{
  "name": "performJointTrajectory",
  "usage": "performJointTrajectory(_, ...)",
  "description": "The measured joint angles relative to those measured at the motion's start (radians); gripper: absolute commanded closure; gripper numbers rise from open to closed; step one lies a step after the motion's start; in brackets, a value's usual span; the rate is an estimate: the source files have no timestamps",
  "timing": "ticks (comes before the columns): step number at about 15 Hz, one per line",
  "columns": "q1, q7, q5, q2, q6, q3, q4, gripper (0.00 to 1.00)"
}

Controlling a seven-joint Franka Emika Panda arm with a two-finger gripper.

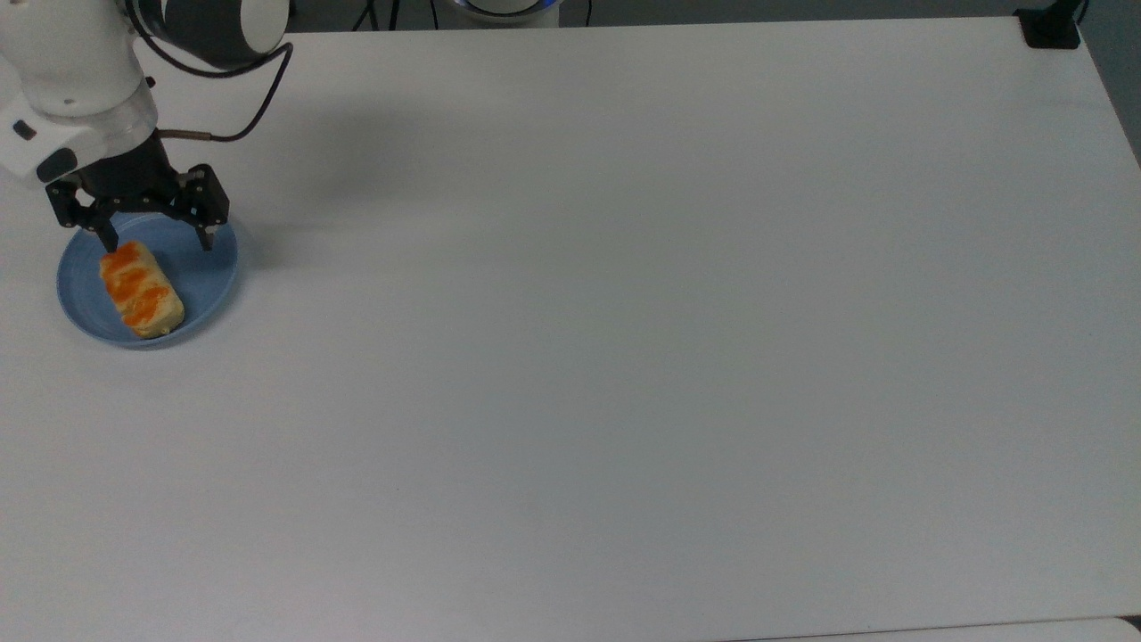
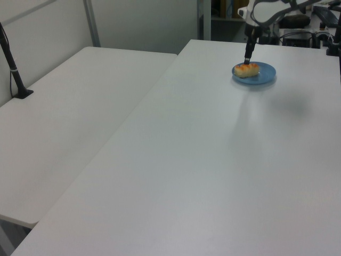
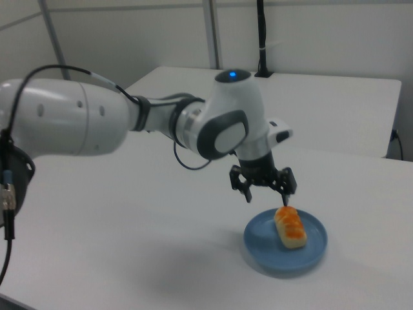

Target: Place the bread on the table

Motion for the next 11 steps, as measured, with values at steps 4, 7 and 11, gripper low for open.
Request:
performJointTrajectory(4, -0.039, -0.011, -0.047, 0.048, 0.063, -0.010, 0.004, 0.00)
performJointTrajectory(7, -0.046, -0.032, -0.049, 0.056, 0.106, -0.028, 0.004, 0.00)
performJointTrajectory(11, -0.047, -0.038, -0.082, 0.089, 0.139, -0.035, 0.004, 0.19)
